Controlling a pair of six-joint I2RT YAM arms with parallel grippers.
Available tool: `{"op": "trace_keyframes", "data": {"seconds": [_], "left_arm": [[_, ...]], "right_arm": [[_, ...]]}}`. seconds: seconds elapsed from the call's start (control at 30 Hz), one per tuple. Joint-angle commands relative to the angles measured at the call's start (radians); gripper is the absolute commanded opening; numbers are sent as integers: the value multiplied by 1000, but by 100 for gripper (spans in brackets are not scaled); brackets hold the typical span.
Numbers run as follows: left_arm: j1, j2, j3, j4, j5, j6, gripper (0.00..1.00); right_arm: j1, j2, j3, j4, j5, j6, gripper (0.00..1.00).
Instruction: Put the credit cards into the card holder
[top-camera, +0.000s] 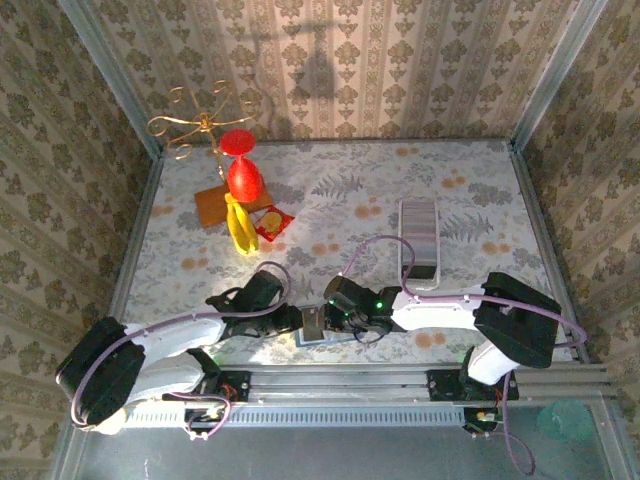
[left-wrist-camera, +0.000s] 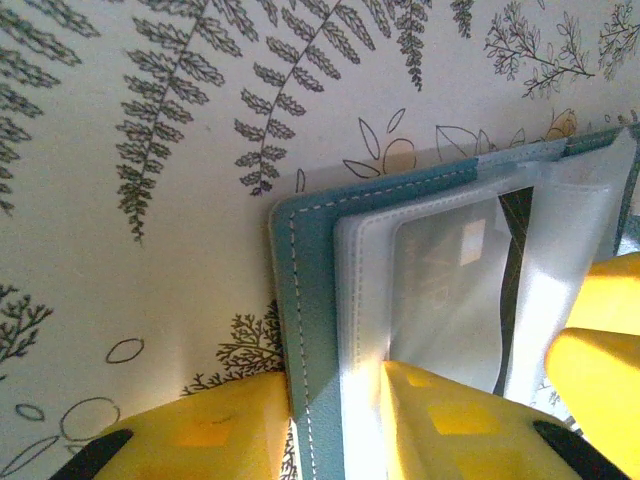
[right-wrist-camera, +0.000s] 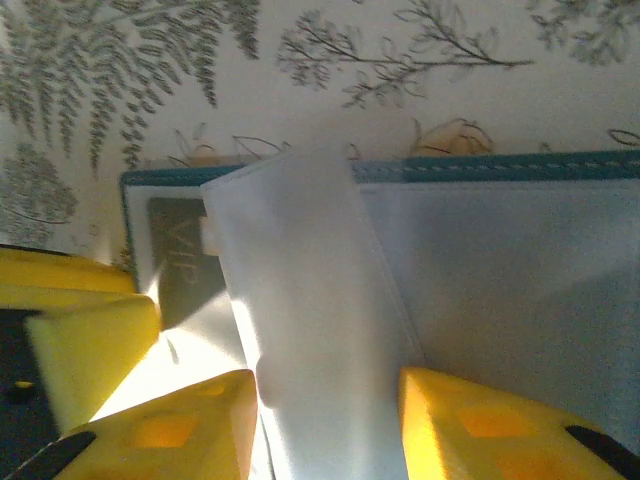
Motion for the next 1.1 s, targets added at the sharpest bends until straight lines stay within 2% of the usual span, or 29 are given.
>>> {"op": "trace_keyframes", "data": {"seconds": [0.0,0.43,0.63,0.87,1.07], "left_arm": [[-19,21,-22,-14,3,12,30],[8,-25,-43,11,-1,-14,27],[27,-121,-80,-14,-38,-43,24],[48,-201,-98,-69,-73,-67,29],[67,-289,-97,-131,-115,-86,28]], "right_arm": [[5,4,-15,78,-19,31,41],[5,48,13,121,-65,31,39],[7,54,23,154,-82,29,38],[10,64,37,193,-102,23,37],[16,93,69,212,-127,15,36]]}}
